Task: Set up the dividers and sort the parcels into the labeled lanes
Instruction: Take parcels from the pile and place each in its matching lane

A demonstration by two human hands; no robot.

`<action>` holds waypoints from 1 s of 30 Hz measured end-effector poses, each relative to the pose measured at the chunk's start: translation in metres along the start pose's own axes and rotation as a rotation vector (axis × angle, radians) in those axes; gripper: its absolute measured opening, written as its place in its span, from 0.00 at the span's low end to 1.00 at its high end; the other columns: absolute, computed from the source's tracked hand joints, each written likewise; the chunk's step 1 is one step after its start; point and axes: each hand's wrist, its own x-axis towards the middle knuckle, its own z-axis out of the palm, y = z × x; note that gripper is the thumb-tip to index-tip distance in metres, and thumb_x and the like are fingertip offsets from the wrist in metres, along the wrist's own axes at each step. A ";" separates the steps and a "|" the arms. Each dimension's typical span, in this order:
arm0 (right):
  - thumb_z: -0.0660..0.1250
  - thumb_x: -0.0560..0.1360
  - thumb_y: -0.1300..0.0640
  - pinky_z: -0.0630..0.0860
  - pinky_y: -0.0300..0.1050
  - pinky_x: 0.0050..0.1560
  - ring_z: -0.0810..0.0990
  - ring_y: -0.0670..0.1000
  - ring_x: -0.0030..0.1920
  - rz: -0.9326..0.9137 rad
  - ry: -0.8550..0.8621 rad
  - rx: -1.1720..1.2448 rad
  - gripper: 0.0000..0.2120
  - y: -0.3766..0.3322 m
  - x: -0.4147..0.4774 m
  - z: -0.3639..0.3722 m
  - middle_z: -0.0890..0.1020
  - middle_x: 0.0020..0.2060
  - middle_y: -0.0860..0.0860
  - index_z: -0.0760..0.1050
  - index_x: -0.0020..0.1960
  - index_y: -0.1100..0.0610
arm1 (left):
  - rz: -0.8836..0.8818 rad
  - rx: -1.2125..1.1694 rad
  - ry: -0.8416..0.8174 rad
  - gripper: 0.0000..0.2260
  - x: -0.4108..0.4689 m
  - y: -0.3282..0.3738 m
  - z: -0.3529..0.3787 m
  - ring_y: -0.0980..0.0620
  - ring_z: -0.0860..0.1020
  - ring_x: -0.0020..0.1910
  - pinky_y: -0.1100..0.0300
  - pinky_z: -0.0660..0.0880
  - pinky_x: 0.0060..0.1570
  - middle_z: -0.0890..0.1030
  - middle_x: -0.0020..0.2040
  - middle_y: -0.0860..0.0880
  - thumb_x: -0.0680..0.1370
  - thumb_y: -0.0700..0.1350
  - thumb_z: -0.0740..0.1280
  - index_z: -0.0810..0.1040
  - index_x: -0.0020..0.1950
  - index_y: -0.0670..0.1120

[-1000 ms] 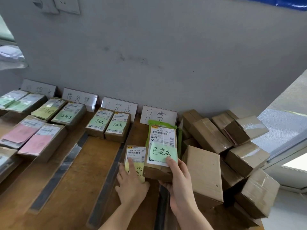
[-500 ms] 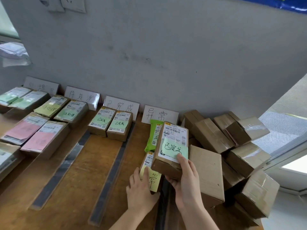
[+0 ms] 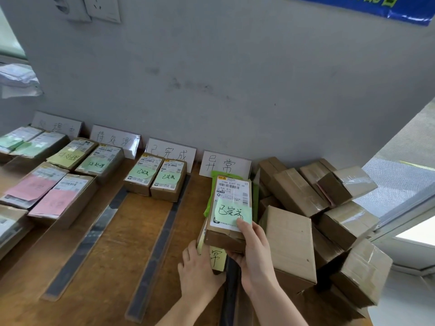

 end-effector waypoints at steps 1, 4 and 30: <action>0.70 0.76 0.55 0.80 0.52 0.52 0.84 0.53 0.53 0.003 -0.006 -0.014 0.17 0.002 0.002 0.001 0.86 0.50 0.53 0.73 0.64 0.53 | -0.017 -0.007 -0.011 0.39 0.000 -0.003 -0.002 0.47 0.56 0.75 0.49 0.62 0.70 0.56 0.75 0.49 0.70 0.64 0.69 0.53 0.76 0.56; 0.70 0.76 0.55 0.80 0.51 0.51 0.83 0.54 0.54 0.017 -0.028 -0.044 0.18 0.008 0.006 0.004 0.86 0.50 0.53 0.72 0.65 0.53 | -0.025 -0.030 -0.070 0.43 0.001 -0.011 -0.008 0.45 0.53 0.77 0.47 0.60 0.73 0.53 0.77 0.48 0.69 0.65 0.70 0.51 0.77 0.55; 0.69 0.78 0.51 0.79 0.44 0.52 0.79 0.46 0.54 -0.035 -0.277 -0.381 0.24 0.027 0.006 0.108 0.81 0.56 0.47 0.67 0.71 0.48 | -0.069 -1.135 0.384 0.11 0.000 -0.055 -0.167 0.56 0.80 0.52 0.68 0.78 0.42 0.84 0.52 0.53 0.79 0.46 0.67 0.78 0.61 0.53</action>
